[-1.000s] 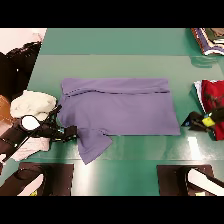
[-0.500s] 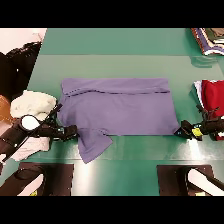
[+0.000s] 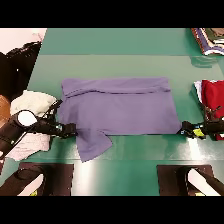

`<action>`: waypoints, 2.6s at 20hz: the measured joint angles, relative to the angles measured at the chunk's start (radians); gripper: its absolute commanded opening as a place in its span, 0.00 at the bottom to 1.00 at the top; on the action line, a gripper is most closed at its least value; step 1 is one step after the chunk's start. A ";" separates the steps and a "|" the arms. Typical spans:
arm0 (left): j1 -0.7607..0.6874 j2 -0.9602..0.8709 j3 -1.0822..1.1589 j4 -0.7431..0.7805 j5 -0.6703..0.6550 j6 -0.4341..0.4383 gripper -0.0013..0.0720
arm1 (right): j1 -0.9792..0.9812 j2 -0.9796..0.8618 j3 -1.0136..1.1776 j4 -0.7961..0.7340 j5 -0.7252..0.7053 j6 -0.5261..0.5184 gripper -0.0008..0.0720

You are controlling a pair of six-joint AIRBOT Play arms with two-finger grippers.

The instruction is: Fold the shirts.

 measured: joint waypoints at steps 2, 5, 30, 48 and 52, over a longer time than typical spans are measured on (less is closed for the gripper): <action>0.000 0.043 0.006 0.003 -0.029 -0.002 0.05 | 0.000 0.078 0.000 -0.063 0.066 0.006 0.02; 0.000 0.145 0.014 -0.014 -0.102 -0.040 0.05 | 0.000 0.191 0.006 -0.108 0.150 0.025 0.02; 0.091 -0.568 0.723 0.074 0.318 0.122 0.17 | 0.205 -0.647 0.977 0.041 0.027 0.075 0.08; 0.008 -0.600 0.800 0.027 0.190 0.148 0.06 | -0.042 -0.871 0.983 0.296 0.233 -0.148 0.93; -0.040 -0.613 0.800 0.027 0.207 0.149 0.06 | -0.038 -0.921 0.926 0.409 0.246 -0.198 0.76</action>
